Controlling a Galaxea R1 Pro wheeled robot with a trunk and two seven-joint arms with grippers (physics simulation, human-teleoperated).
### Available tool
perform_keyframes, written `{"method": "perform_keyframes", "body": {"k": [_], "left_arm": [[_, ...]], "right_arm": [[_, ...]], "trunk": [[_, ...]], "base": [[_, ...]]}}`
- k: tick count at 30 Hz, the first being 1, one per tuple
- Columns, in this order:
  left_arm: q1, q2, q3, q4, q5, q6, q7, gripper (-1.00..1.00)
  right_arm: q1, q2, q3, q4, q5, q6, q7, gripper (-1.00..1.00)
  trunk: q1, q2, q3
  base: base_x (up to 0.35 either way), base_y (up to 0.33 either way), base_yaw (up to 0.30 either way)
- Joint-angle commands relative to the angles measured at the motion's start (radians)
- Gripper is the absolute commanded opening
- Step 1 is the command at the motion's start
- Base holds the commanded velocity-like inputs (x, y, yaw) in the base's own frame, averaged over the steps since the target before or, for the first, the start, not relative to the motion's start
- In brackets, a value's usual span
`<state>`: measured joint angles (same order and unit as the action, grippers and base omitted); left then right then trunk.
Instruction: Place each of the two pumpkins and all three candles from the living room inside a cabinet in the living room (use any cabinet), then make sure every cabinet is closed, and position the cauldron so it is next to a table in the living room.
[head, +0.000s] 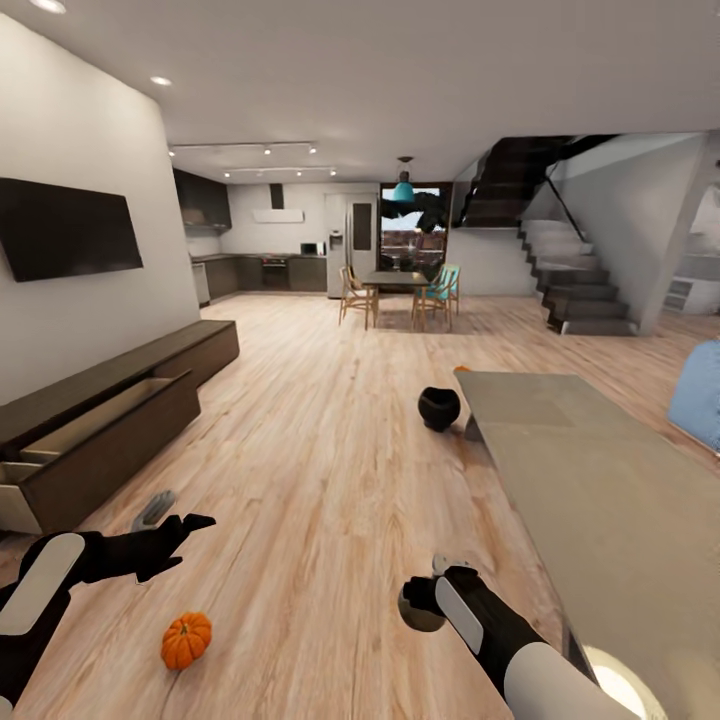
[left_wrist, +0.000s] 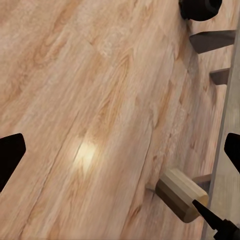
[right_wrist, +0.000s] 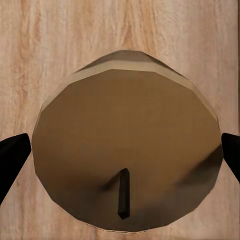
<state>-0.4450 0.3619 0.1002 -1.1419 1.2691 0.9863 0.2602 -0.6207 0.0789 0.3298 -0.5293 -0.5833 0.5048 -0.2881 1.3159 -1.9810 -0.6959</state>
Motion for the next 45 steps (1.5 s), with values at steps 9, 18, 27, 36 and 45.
{"method": "perform_keyframes", "body": {"k": [9, 18, 27, 36, 45], "left_arm": [[-0.001, 0.0, 0.001, -0.001, 0.01, 0.003, 0.01, 1.0], [0.0, 0.0, 0.001, 0.004, 0.01, 0.003, 0.01, 1.0], [0.0, -0.001, 0.0, 0.003, 0.01, 0.003, 0.011, 1.0], [0.0, 0.0, 0.0, 0.003, 0.01, 0.003, 0.011, 1.0], [0.0, -0.001, 0.0, 0.002, 0.01, 0.003, 0.011, 1.0]], "right_arm": [[-0.001, -0.001, 0.006, -0.001, -0.01, 0.004, -0.01, -1.0], [-0.001, -0.001, 0.007, -0.001, -0.009, 0.004, -0.01, -1.0], [-0.001, 0.0, 0.01, -0.003, 0.0, 0.002, -0.01, -1.0], [-0.001, 0.001, 0.012, -0.003, 0.002, 0.001, -0.01, -1.0], [-0.001, 0.001, 0.014, -0.003, 0.004, 0.001, -0.011, -1.0]], "trunk": [[0.0, -0.001, -0.013], [0.0, -0.001, -0.028], [0.0, -0.001, -0.033], [0.0, -0.001, -0.04], [0.0, -0.001, -0.04]], "base": [[0.288, 0.099, -0.151], [0.242, 0.209, -0.021], [0.314, 0.006, 0.0], [0.338, 0.009, 0.0], [0.338, 0.024, 0.047]]}}
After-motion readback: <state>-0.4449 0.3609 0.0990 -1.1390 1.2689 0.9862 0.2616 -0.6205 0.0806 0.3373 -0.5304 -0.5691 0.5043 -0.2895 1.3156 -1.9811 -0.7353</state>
